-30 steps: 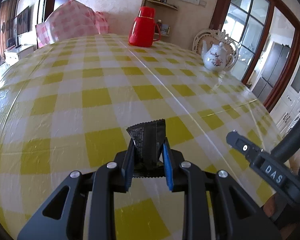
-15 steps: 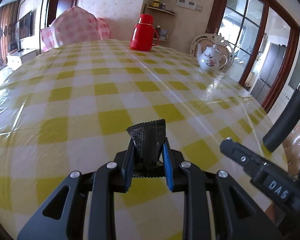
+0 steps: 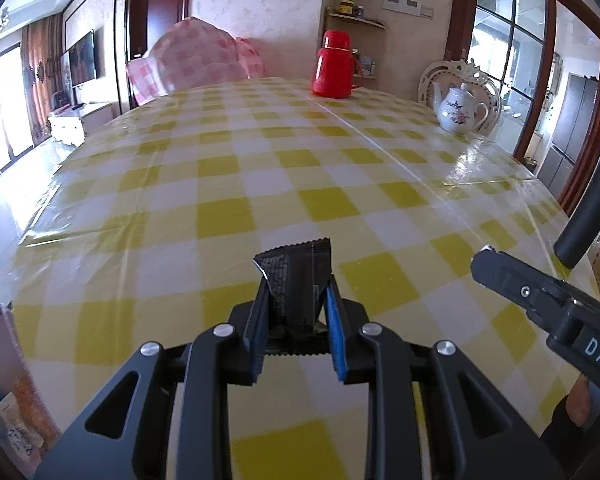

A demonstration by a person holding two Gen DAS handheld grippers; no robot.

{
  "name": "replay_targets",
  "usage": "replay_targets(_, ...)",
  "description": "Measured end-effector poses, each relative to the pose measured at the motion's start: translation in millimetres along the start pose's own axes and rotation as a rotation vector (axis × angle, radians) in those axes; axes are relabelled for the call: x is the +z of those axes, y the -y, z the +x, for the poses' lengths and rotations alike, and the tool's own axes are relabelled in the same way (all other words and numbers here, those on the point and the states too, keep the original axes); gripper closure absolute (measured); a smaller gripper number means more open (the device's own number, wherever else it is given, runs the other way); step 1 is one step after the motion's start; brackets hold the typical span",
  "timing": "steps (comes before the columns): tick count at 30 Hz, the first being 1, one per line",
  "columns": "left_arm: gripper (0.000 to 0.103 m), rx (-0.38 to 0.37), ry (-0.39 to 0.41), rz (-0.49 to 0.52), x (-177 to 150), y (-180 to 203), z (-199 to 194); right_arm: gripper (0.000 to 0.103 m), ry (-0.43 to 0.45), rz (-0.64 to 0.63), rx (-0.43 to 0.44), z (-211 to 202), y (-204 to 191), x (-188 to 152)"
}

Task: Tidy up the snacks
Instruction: 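Carry the black candy and blue-and-white candy over the box with both tools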

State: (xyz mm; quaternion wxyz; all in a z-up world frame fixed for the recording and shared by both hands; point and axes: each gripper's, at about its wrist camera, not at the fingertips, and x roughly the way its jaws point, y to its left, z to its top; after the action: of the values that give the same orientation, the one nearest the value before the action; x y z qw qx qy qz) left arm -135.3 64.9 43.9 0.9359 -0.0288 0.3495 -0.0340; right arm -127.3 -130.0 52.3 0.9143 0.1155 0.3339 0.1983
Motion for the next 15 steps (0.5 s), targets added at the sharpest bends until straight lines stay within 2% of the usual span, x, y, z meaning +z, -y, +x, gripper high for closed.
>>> replay_targets(15,0.077,0.099,-0.015,-0.022,-39.3,-72.9,-53.8,0.069,-0.061,-0.219,0.108,-1.1,-93.6,-31.8)
